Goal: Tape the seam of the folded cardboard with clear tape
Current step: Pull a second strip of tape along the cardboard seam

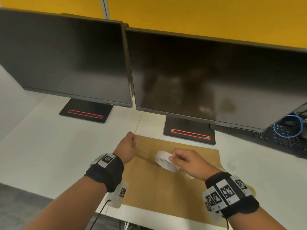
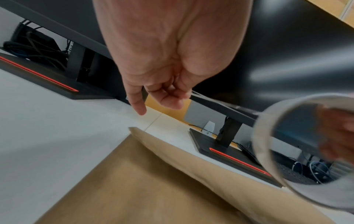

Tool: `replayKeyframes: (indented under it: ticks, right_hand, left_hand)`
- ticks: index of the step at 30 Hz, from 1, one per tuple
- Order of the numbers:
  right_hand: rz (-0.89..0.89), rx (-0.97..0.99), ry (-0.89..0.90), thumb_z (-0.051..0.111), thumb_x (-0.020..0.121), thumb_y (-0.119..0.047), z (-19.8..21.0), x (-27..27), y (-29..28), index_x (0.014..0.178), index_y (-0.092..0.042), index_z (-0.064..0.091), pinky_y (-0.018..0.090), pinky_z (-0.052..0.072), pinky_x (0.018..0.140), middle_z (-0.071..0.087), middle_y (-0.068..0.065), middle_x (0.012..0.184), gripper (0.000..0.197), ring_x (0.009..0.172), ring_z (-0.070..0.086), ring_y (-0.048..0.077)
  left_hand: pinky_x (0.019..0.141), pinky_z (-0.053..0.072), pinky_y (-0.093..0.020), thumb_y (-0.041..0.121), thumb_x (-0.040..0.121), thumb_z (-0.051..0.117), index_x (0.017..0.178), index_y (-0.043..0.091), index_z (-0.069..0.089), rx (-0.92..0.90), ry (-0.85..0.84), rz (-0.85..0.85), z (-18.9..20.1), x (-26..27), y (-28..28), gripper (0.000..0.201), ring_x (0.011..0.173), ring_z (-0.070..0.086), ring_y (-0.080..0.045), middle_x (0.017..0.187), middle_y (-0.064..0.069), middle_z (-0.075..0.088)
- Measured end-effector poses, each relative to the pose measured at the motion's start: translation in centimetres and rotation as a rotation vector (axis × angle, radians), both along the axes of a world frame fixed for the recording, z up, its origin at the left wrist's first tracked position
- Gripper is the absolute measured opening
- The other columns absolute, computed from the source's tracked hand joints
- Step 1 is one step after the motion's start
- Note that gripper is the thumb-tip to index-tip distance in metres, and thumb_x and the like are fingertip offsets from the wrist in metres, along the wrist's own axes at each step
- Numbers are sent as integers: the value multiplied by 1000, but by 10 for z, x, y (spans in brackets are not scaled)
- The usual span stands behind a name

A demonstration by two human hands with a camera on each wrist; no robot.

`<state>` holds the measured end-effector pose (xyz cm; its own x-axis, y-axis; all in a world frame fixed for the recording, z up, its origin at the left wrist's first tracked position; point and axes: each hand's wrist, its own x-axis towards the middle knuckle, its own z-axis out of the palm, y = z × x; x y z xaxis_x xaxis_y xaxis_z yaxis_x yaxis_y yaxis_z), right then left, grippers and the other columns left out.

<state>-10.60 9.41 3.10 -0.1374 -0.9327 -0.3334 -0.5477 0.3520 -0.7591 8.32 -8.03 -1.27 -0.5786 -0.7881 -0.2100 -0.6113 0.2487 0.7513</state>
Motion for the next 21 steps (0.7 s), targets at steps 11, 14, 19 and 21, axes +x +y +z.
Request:
replayKeyframes:
  ticks: [11,14,19,21]
  right_hand:
    - [-6,-9,-56,49,91,-49,-17,-5,-4,73,-11,59,24,38,78,59,11,72,43,69,53,12]
    - [-65,-28,-49,53,94,-39,-20,-4,-7,71,-10,57,23,39,61,53,3,64,37,59,48,7]
    - [-27,20,224,57,88,-48,-33,-5,-14,56,-19,51,28,34,56,48,-2,58,44,55,43,9]
    - [-27,71,236,57,87,-51,-40,-5,-13,57,-20,53,29,34,56,50,-4,59,44,56,46,11]
  left_hand:
    - [66,43,-37,6,94,31,91,12,42,74,-31,114,-22,18,-16,13,72,49,-22,81,-9,52]
    - [63,42,-32,9,96,31,93,13,42,77,-34,109,-29,17,-9,12,72,49,-21,82,-10,53]
    - [74,48,-42,6,87,33,89,14,42,103,-43,179,-42,24,-11,12,79,55,-25,89,-14,59]
    - [71,47,-39,6,85,37,88,16,44,124,-81,136,-47,27,-14,12,75,52,-22,89,-13,61]
